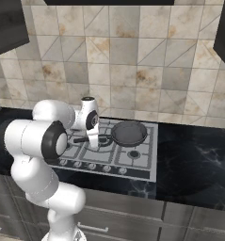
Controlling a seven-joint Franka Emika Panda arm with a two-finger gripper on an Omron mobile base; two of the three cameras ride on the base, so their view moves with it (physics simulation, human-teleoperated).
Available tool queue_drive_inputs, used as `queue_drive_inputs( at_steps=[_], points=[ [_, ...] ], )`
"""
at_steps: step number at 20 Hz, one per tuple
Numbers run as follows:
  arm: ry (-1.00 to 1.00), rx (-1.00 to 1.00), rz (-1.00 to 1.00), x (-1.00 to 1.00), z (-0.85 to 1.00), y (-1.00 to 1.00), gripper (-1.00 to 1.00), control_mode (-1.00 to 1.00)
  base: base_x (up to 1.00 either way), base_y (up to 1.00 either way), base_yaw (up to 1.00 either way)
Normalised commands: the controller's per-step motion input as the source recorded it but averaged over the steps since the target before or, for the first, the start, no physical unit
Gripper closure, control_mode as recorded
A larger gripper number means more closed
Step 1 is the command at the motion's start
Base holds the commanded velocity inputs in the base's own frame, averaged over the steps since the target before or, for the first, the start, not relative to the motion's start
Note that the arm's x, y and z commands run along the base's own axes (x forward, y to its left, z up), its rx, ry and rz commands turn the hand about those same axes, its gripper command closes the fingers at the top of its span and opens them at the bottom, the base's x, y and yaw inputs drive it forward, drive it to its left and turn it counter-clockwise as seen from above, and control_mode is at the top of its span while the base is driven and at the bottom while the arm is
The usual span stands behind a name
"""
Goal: Place the pan on the rear right burner on the stove. Then place the tomato and the onion in the pan and turn on the rear right burner.
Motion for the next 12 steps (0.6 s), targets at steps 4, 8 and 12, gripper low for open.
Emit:
queue_drive_inputs(
  at_steps=[4,8,12],
  points=[
    [0.00,-0.02,-0.02,0.14,-0.29,-0.01,1.00,-1.00,0.00,0.00,0.00],
    [0.00,-0.02,0.00,0.19,-0.26,-0.03,1.00,-1.00,0.00,0.00,0.00],
    [0.00,-0.01,0.00,0.23,-0.15,-0.08,1.00,-1.00,0.00,0.00,0.00]
  ],
)
